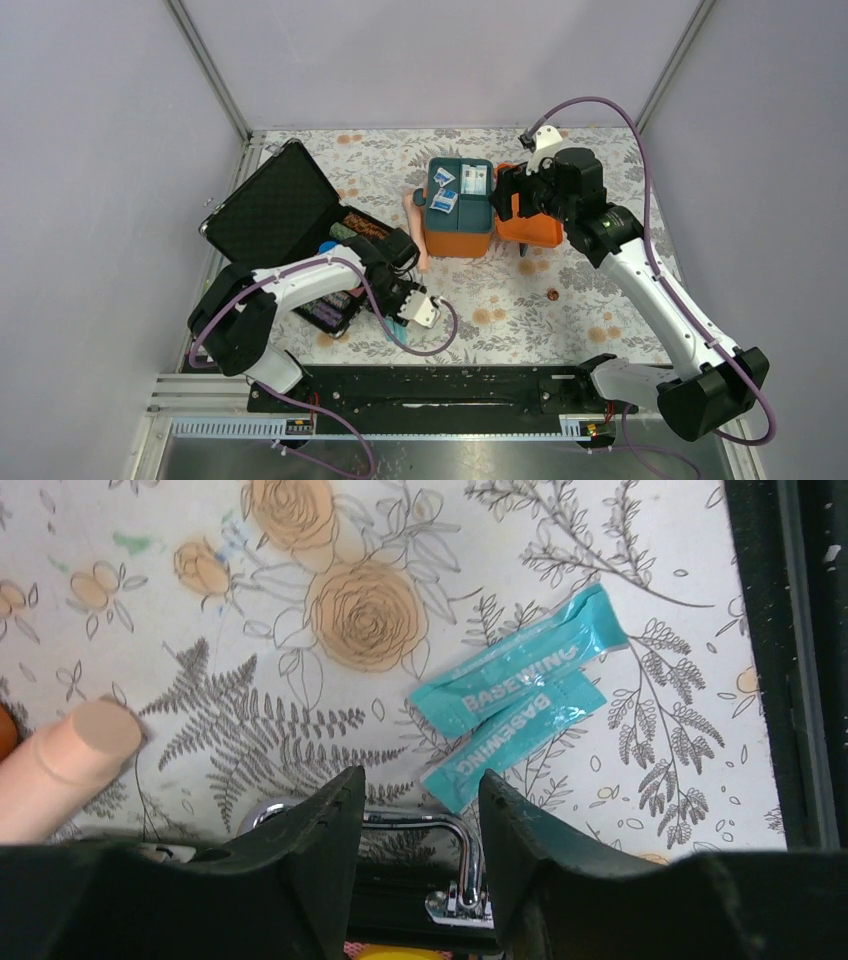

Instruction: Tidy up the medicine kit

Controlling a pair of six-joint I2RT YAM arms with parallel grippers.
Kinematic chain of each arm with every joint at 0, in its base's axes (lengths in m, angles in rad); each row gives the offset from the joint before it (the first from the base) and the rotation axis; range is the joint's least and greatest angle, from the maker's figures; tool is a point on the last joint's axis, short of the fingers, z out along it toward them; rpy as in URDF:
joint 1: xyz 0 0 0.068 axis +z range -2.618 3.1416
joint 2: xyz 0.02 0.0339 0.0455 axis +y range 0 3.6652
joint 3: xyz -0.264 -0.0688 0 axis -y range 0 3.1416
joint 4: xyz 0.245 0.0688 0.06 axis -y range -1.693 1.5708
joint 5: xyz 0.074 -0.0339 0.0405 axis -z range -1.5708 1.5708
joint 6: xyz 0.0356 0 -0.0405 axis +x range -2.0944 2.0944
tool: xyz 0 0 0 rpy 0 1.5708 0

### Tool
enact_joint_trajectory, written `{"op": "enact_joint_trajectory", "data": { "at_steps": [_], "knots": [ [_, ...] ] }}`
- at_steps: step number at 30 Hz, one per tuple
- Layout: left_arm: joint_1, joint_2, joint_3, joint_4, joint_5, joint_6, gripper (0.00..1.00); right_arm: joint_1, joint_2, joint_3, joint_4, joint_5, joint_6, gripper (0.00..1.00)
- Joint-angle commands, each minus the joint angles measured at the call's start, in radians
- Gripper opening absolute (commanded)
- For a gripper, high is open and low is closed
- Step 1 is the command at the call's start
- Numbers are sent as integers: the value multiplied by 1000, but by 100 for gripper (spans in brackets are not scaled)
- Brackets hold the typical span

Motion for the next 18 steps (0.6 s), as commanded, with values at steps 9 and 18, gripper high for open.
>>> {"op": "enact_joint_trajectory", "data": {
  "at_steps": [9, 18],
  "knots": [
    [-113, 16, -25, 18, 104, 228, 46, -29, 0, 10, 42, -28, 50, 81],
    [-185, 67, -66, 20, 82, 342, 39, -48, -17, 0, 37, -46, 96, 81]
  ]
}}
